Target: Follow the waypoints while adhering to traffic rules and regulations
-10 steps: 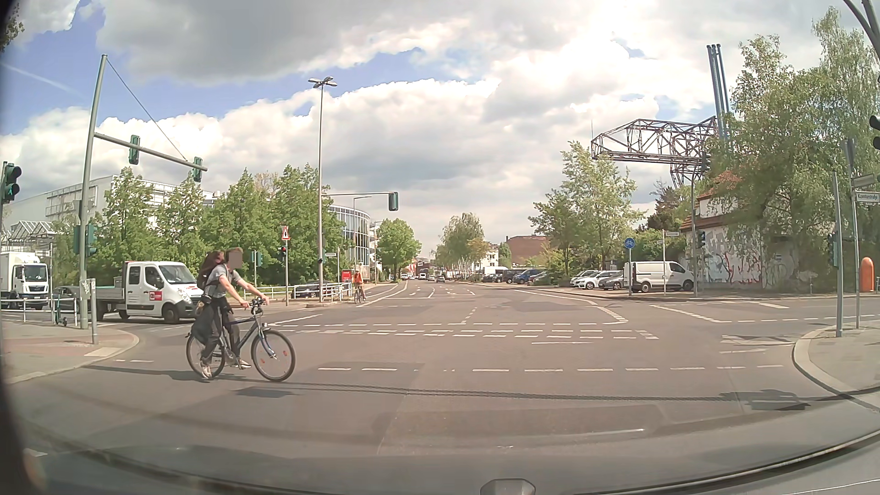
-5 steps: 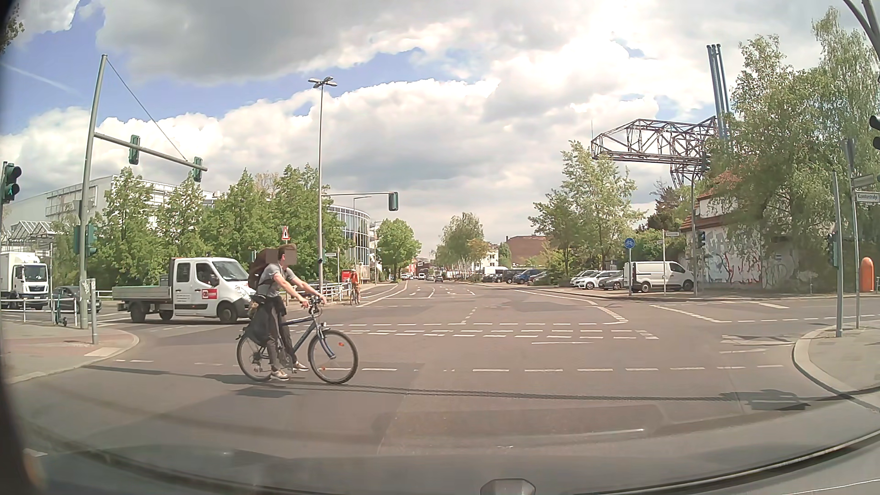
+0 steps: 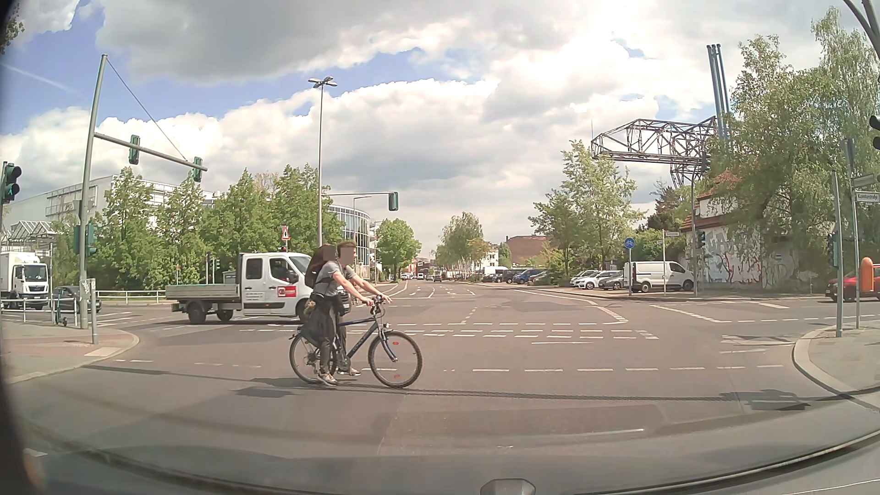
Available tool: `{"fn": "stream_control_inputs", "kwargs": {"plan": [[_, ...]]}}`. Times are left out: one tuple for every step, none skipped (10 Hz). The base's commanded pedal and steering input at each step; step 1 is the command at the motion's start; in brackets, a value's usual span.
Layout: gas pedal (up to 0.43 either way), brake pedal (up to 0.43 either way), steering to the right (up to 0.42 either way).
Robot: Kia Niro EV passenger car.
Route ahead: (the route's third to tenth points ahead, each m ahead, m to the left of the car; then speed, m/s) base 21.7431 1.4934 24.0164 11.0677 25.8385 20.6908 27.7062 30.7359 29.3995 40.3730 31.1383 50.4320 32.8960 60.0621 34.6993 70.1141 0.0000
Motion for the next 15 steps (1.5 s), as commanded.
{"fn": "stream_control_inputs", "kwargs": {"plan": [[0.0,0.311,0.003],[0.0,0.311,0.003],[0.0,0.311,0.001],[0.0,0.311,0.0],[0.0,0.311,-0.001],[0.0,0.311,-0.001],[0.0,0.311,-0.001],[0.0,0.311,-0.002],[0.0,0.311,-0.004],[0.0,0.311,-0.004],[0.0,0.311,-0.004],[0.0,0.311,-0.006],[0.0,0.311,-0.011],[0.0,0.311,-0.015],[0.0,0.311,-0.015]]}}
